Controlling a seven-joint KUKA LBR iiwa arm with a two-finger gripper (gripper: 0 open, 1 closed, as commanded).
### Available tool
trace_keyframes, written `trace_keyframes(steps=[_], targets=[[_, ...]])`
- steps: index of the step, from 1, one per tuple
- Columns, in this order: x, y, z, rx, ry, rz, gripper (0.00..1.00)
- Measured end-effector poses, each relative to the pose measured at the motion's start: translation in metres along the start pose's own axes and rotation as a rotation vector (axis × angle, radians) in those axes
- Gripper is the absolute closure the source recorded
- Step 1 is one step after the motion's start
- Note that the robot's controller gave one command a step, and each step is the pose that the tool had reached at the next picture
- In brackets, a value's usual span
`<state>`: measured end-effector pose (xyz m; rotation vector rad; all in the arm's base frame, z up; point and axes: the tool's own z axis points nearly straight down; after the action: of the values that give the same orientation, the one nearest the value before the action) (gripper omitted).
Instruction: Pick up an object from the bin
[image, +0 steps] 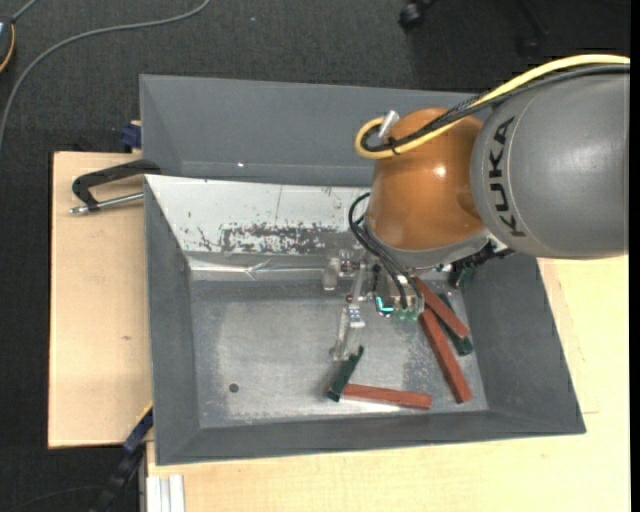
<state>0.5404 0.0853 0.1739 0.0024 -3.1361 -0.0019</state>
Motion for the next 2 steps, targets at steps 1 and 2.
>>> trace_keyframes(steps=[1,2], targets=[[0.042,-0.068,0.049,0.003,0.003,0.046,0.0],[0.023,-0.103,-0.015,0.004,-0.015,-0.207,0.0]])
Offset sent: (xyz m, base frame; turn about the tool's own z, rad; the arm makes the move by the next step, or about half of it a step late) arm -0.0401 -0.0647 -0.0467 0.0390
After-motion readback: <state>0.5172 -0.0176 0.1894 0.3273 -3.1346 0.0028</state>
